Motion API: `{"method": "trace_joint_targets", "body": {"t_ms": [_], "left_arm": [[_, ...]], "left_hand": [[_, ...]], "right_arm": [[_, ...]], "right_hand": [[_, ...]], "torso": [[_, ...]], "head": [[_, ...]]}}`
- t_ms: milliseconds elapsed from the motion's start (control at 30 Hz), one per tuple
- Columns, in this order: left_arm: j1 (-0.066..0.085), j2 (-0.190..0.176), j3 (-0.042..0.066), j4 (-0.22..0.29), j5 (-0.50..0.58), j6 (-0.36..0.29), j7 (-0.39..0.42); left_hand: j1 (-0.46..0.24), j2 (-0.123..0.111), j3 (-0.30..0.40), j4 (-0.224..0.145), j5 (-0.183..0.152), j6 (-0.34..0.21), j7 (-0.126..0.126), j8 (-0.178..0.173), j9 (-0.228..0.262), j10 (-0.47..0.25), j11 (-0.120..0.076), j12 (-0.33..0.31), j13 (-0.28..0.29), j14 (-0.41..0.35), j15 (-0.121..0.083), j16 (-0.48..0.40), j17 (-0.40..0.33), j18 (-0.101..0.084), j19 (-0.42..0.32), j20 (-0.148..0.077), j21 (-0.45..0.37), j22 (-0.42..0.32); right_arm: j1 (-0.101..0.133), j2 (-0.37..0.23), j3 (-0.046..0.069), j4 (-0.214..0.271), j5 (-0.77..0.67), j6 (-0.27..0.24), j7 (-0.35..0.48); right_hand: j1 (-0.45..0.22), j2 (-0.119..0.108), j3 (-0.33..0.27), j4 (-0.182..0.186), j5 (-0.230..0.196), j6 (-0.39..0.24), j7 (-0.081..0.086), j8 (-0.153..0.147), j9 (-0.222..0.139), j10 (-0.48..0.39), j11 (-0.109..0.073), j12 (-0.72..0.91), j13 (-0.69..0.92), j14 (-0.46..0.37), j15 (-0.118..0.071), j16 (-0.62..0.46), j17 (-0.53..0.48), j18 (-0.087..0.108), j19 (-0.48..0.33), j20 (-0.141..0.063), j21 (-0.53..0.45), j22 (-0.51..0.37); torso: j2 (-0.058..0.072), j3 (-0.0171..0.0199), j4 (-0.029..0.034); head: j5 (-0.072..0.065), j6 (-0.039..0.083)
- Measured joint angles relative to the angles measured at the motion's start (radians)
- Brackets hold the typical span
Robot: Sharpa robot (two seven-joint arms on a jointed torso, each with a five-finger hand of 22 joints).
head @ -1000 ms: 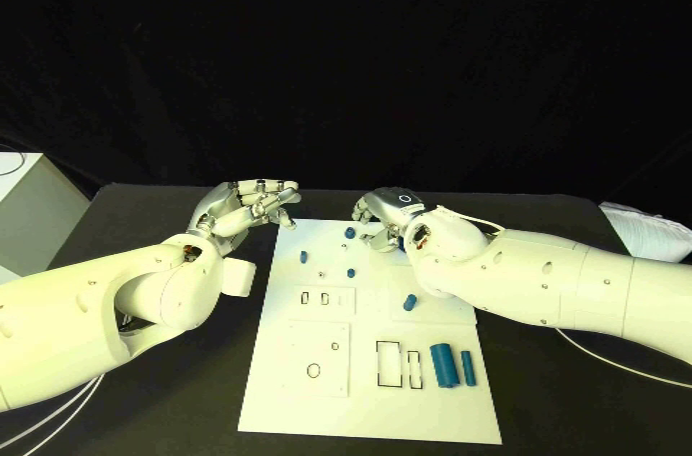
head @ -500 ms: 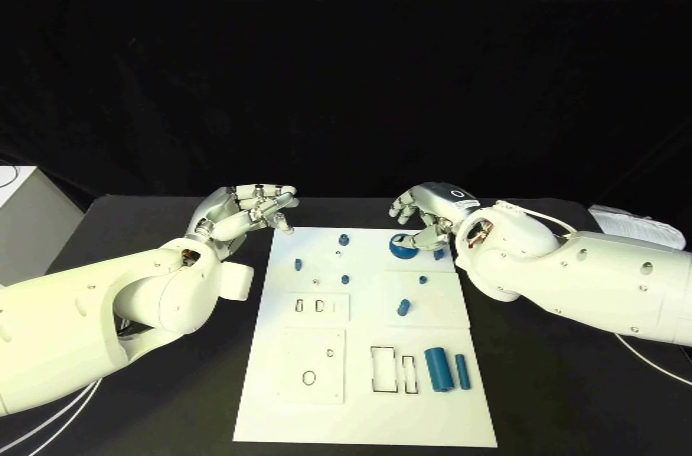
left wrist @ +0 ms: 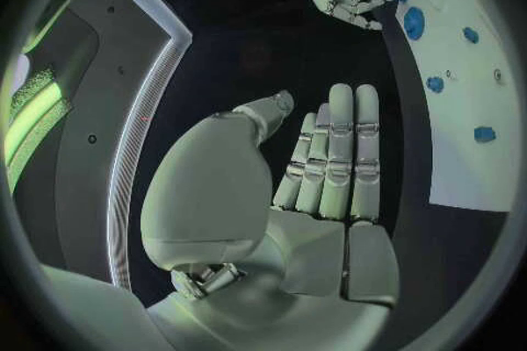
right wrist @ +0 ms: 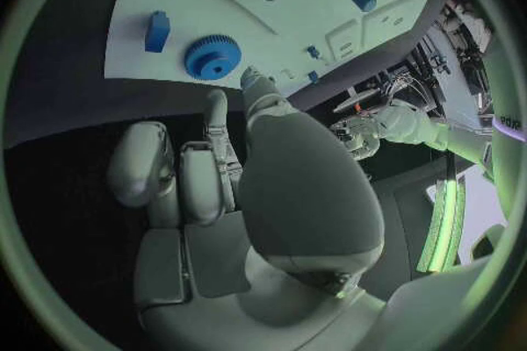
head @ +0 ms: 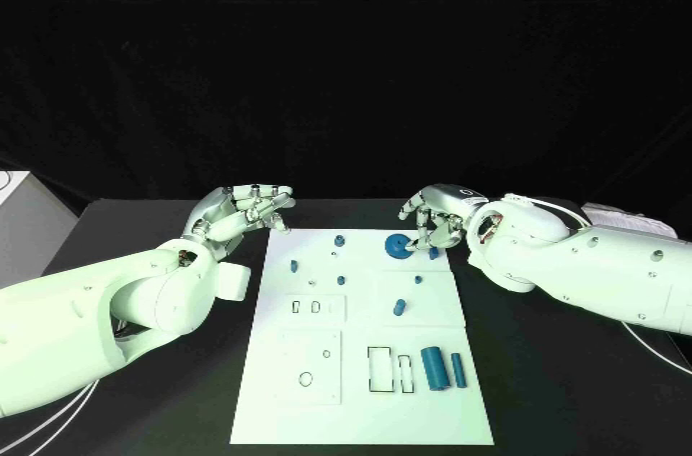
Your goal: Assemble the parts on the task board
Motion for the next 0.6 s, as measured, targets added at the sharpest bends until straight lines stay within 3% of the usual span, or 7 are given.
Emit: {"method": "trace_joint_targets", "body": {"t_ms": [100,200,300,433,467,600], "left_arm": [[0.000,0.001,0.000,-0.001,0.000,0.001,0.000],[0.000,0.001,0.000,-0.001,0.000,0.002,-0.001],[0.000,0.002,0.000,-0.001,0.000,0.003,-0.001],[0.000,0.003,0.000,-0.002,0.001,0.004,-0.002],[0.000,0.003,0.000,-0.002,0.001,0.004,-0.002],[0.000,0.003,0.000,-0.002,0.001,0.004,-0.003]], "left_hand": [[0.000,0.000,0.000,0.000,0.000,0.000,0.000,0.000,0.000,0.000,0.000,0.000,0.001,0.000,0.000,0.000,0.000,0.000,0.000,0.000,0.000,0.000],[0.000,0.000,0.000,0.000,0.000,0.000,0.000,0.000,0.000,0.000,0.000,0.000,0.001,0.000,0.000,0.000,0.000,0.000,0.000,0.000,0.000,0.000],[0.000,0.000,0.000,0.000,0.000,0.000,0.000,0.000,0.000,0.000,0.000,0.000,0.001,0.000,0.000,0.000,0.000,0.000,0.000,0.000,0.000,0.000],[0.000,0.000,0.000,0.000,0.000,0.000,0.000,0.000,0.001,0.000,0.000,0.000,0.001,-0.004,0.004,0.000,0.001,0.000,0.000,0.000,0.007,0.002],[0.000,0.000,0.000,0.000,0.000,0.000,0.000,0.000,0.001,0.000,0.000,0.000,0.001,-0.004,0.003,0.000,0.001,0.000,0.000,0.000,0.007,0.002],[0.000,0.000,0.000,0.000,0.000,0.000,0.000,0.000,0.001,0.000,0.000,0.000,0.001,-0.004,0.003,0.000,0.001,0.000,0.000,0.000,0.007,0.002]], "right_arm": [[0.000,0.010,0.000,-0.014,0.001,0.015,-0.003],[-0.001,0.023,0.000,-0.031,0.000,0.026,-0.009],[-0.003,0.036,0.000,-0.046,-0.001,0.035,-0.015],[-0.009,0.050,-0.001,-0.057,-0.004,0.044,-0.024],[-0.010,0.055,-0.001,-0.061,-0.005,0.047,-0.027],[-0.015,0.069,-0.001,-0.076,-0.009,0.053,-0.035]], "right_hand": [[0.011,0.002,-0.022,0.022,0.002,0.009,0.003,0.001,0.007,0.135,0.014,0.427,0.464,0.000,0.000,0.070,0.154,-0.030,0.032,0.007,0.082,0.101],[0.017,0.008,-0.019,0.021,0.012,0.011,0.011,0.006,0.010,0.210,0.018,0.555,0.628,-0.002,0.010,0.101,0.203,-0.030,0.050,0.014,0.130,0.161],[0.017,0.008,-0.012,0.020,0.012,0.012,0.015,0.012,0.012,0.255,0.019,0.610,0.683,-0.001,0.010,0.122,0.207,-0.046,0.050,0.014,0.164,0.173],[0.013,0.012,-0.005,0.019,0.012,0.018,0.021,0.022,0.016,0.322,0.022,0.690,0.689,0.000,0.015,0.149,0.207,-0.048,0.053,0.018,0.211,0.173],[0.011,0.014,-0.005,0.019,0.012,0.026,0.020,0.025,0.017,0.328,0.024,0.716,0.689,-0.002,0.017,0.158,0.207,-0.062,0.053,0.018,0.227,0.173],[0.006,0.018,0.002,0.018,0.012,0.034,0.020,0.027,0.018,0.328,0.024,0.742,0.689,-0.002,0.017,0.161,0.207,-0.062,0.053,0.018,0.242,0.173]], "torso": [[0.000,-0.0003,0.0000],[0.000,-0.0009,-0.0007],[0.001,-0.0015,-0.0007],[0.002,-0.0014,-0.0007],[0.002,-0.0014,-0.0007],[0.002,-0.0014,-0.0010]], "head": [[-0.001,-0.003],[-0.002,-0.006],[-0.001,-0.008],[-0.003,-0.014],[-0.003,-0.016],[-0.002,-0.021]]}}
